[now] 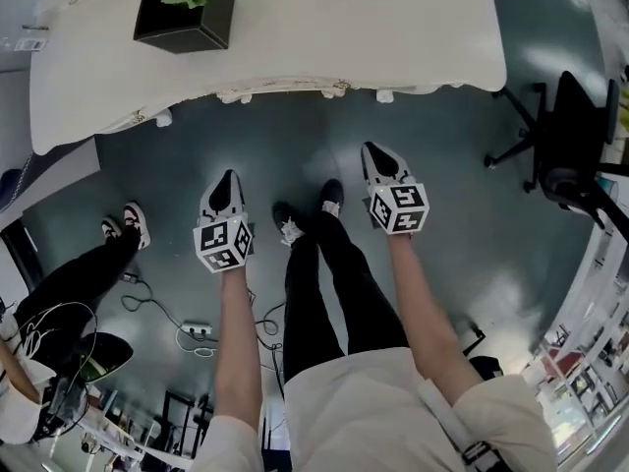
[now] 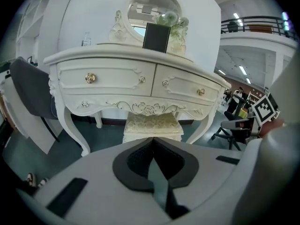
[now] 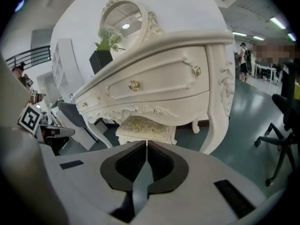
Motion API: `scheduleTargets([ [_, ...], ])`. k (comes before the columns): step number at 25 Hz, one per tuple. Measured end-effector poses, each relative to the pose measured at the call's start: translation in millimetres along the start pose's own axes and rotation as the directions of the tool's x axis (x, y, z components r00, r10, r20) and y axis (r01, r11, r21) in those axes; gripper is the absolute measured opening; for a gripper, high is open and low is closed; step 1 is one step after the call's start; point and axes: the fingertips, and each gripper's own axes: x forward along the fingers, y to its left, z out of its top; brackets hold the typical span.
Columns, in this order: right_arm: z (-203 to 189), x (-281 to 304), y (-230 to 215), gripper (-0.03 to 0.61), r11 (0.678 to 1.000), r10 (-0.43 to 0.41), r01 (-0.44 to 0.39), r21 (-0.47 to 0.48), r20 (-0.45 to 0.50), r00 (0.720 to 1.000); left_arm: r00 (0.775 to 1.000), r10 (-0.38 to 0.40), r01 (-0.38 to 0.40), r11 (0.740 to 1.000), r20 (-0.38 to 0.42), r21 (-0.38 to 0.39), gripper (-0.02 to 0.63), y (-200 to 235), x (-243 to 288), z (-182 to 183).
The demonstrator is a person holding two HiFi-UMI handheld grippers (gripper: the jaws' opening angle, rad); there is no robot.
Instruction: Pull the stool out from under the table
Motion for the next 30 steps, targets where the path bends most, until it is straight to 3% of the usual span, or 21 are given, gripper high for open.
scheduleTargets([
  [7, -47, 76, -30, 0.048, 0.989, -0.028, 0.028, -0.143, -0.002, 1.0, 1.0, -0.018, 0.017, 1.0, 0.013, 0.024, 0.015, 30, 84, -51],
  [14, -76, 145, -60, 0.049, 0.987, -0.02, 0.02, -0.161, 0.002, 1.0, 1.0, 0.011, -0.01, 1.0, 0.011, -0.024, 0.017, 71, 153, -88],
  [15, -80, 154, -65, 0.062, 0.988, -0.022, 0.021, -0.154, -0.003, 1.0, 1.0, 0.003, -0.003, 1.0, 0.007, -0.025, 0.017, 77, 161, -90],
  [17, -86, 171, -72, 0.179, 0.99, -0.018, 0.015, -0.14, -0.019, 1.0, 1.0, -0.005, 0.005, 1.0, 0.001, -0.013, 0.017, 91, 175, -95],
  [22, -98, 203, -81, 0.221, 0.988, 0.039, -0.048, -0.145, -0.065, 0.997, 0.999, -0.019, 0.023, 0.997, -0.043, 0.08, 0.02, 113, 196, -110],
  [24, -99, 212, -86, 0.235, 0.99, 0.038, -0.048, -0.131, -0.074, 0.996, 0.997, -0.042, 0.048, 0.993, -0.06, 0.112, 0.054, 111, 203, -113],
  [30, -108, 242, -92, 0.267, 0.989, 0.032, -0.046, -0.141, -0.105, 0.994, 0.997, -0.066, 0.069, 0.995, -0.039, 0.07, 0.132, 124, 241, -116],
])
